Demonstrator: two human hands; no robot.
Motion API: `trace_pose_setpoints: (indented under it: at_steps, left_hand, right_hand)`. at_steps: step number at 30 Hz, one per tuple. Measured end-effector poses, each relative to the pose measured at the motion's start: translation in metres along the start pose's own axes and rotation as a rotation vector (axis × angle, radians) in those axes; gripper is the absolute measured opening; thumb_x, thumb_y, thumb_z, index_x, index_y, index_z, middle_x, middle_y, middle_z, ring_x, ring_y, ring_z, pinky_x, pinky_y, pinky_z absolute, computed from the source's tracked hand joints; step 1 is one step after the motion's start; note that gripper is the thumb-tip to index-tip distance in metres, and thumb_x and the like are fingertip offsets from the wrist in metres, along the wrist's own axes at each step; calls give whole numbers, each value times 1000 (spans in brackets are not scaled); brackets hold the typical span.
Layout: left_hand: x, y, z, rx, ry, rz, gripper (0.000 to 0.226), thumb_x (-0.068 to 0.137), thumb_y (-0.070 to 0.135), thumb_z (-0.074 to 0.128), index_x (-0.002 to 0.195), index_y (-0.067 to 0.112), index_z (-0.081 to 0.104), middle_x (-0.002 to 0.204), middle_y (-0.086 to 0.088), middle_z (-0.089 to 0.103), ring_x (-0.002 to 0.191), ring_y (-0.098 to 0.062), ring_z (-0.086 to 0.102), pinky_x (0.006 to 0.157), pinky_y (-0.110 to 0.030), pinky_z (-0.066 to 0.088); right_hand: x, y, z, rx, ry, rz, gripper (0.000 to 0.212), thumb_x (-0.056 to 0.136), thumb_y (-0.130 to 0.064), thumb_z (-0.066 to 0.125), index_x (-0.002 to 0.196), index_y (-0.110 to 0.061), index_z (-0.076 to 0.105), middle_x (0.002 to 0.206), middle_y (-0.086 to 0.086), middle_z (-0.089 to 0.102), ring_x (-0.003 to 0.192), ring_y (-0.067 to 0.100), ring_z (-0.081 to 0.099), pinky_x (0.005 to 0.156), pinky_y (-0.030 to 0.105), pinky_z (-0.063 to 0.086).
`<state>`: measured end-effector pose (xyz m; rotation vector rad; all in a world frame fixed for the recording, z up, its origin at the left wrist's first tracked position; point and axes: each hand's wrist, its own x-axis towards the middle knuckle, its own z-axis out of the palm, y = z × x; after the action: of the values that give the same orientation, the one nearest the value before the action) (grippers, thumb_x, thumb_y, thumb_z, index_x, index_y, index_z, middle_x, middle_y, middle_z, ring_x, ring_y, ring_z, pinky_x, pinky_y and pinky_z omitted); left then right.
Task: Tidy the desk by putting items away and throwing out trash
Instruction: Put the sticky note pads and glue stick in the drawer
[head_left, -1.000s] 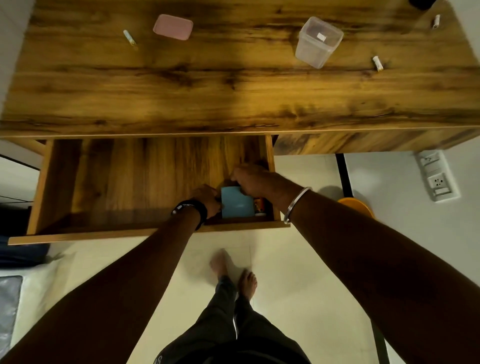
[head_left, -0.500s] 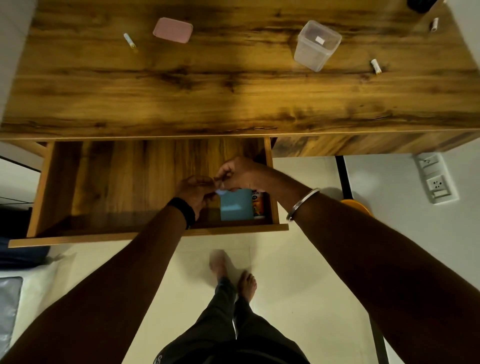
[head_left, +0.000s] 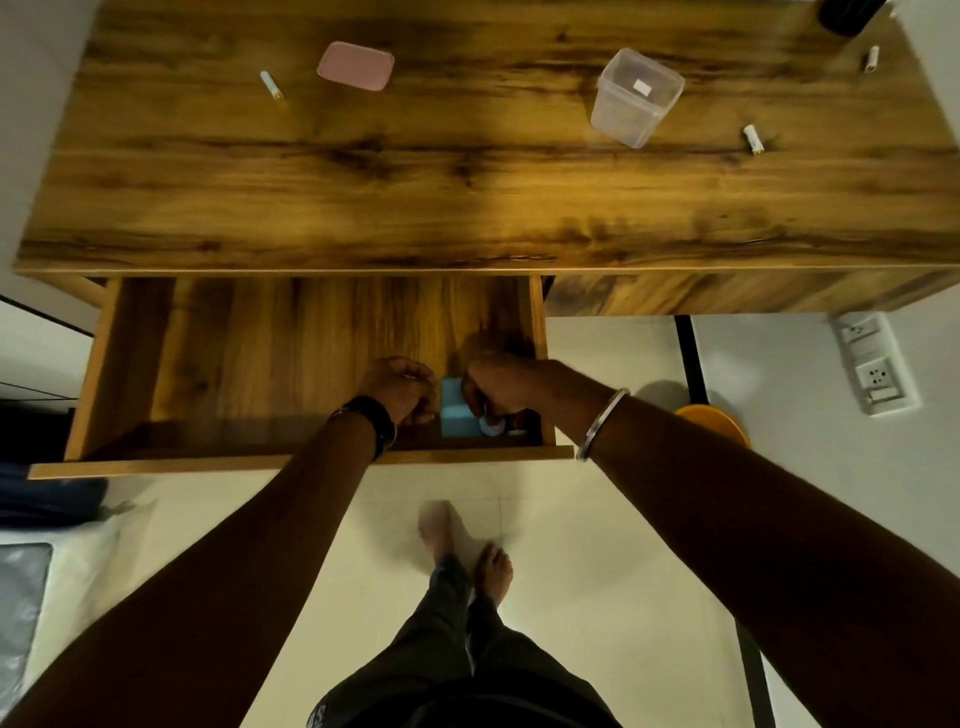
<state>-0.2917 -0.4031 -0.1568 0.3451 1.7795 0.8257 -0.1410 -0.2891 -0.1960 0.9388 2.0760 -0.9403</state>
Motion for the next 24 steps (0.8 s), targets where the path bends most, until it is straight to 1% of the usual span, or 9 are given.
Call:
trace_pose_setpoints:
  at_steps: [2,5,7,12,14,16,19,22,24]
  left_hand:
    - [-5,4,1,4,1,19,10,91,2,64,90,11,67,76,-14,69,59,-18,67,60,-32,58]
    - [-17,10,2,-62,-2,26,8,93,4,64,89,11,67,75,-11,68,64,-20,64,54,-28,54]
    - [-28,11,1,-150,5,33,6,94,5,62,91,9,67,75,-12,67,63,-20,64,51,-27,54]
    - [-61,3,0,-325,11,83,5,94,4,62,97,7,65,83,-14,70,71,-24,67,62,-31,58]
    - [-71,-8,-3,-372,36,88,4,93,11,67,95,8,66,85,-17,71,71,-27,66,60,-34,58]
    - [-83,-26,-10,-419,38,101,23,89,26,73,96,5,67,89,-22,70,72,-29,64,59,-39,57]
    - [-104,-55,-20,-471,115,63,33,88,40,71,96,9,69,80,-16,69,64,-25,63,51,-28,49]
    - [-120,-87,-33,-681,197,-88,29,94,34,65,85,6,64,71,-12,66,59,-24,64,53,-28,53]
    - [-123,-103,-43,-894,232,-172,20,97,23,63,93,4,61,79,-17,65,67,-28,67,54,-31,58]
  right_hand:
    - [-12,-4,-9,9,95,-85,18,80,-2,81,93,-14,78,105,10,73,92,27,71,75,34,64]
    - [-39,-14,-24,142,339,-164,16,84,-12,82,100,-14,78,102,0,74,98,19,70,84,34,59]
    - [-54,-25,-22,418,449,-142,12,89,-13,78,100,-15,78,89,-4,72,87,17,71,76,32,60]
    - [-94,-62,5,1053,593,-174,9,96,-6,70,101,-10,76,94,9,76,85,23,76,76,37,66]
    - [-108,-77,21,1158,605,-139,8,98,-8,68,99,-12,74,94,5,75,89,23,76,74,37,66]
    - [-120,-91,43,1258,623,-88,5,98,-14,68,96,-15,73,92,2,72,87,21,74,69,33,66]
    - [-126,-108,81,1470,560,51,9,98,-19,66,93,-12,68,84,7,72,66,16,69,55,25,58]
    - [-132,-120,116,1847,363,125,14,96,-19,66,96,-5,65,76,15,72,63,28,70,63,34,62]
    - [-129,-124,134,2032,326,194,18,96,-19,67,101,-3,63,82,21,71,71,33,72,69,39,64]
